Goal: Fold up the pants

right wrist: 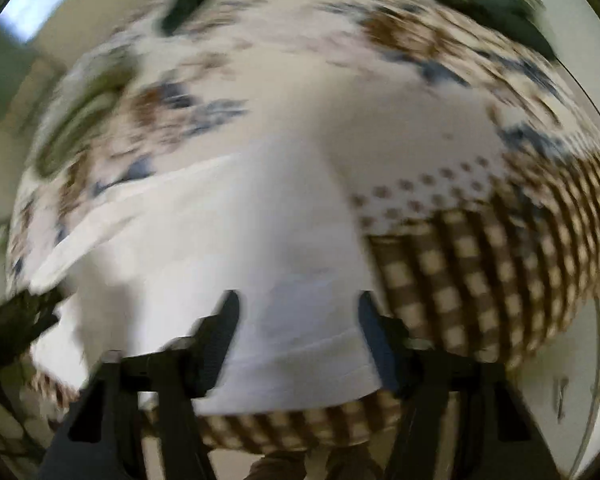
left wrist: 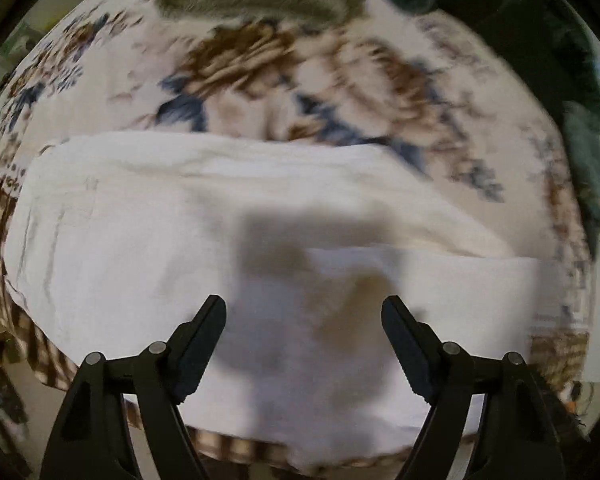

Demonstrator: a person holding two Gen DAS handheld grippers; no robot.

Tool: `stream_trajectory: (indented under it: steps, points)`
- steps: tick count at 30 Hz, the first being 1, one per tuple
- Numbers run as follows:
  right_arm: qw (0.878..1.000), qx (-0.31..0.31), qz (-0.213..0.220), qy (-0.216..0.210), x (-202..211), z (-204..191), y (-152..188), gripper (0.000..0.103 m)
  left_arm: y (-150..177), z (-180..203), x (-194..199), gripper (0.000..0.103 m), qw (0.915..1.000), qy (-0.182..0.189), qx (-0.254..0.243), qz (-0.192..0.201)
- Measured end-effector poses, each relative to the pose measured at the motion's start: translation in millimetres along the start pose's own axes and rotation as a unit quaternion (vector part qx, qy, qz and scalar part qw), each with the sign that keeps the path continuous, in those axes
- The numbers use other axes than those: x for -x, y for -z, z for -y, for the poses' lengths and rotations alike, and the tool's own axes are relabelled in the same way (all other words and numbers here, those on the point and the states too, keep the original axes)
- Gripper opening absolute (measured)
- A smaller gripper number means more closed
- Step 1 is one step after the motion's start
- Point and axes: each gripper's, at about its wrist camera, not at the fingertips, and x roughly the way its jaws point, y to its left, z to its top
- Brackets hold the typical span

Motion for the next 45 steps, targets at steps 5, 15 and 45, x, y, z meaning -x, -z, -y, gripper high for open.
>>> stream_trajectory:
  steps: [5,15,45]
  points:
    - [0.997,0.029,-0.070,0.020,-32,12,30,0.004,19,-2,-35,0.080,0.9955,-0.084,-0.025,-0.038]
    - [0.994,0.013,-0.110,-0.002,-23,22,27,0.007,27,-56,-29,0.080,0.9968,-0.017,0.060,-0.051]
    - [0.990,-0.047,-0.125,-0.042,-80,-124,20,0.013,62,-319,-6,0.040,0.8970,0.088,0.427,0.075]
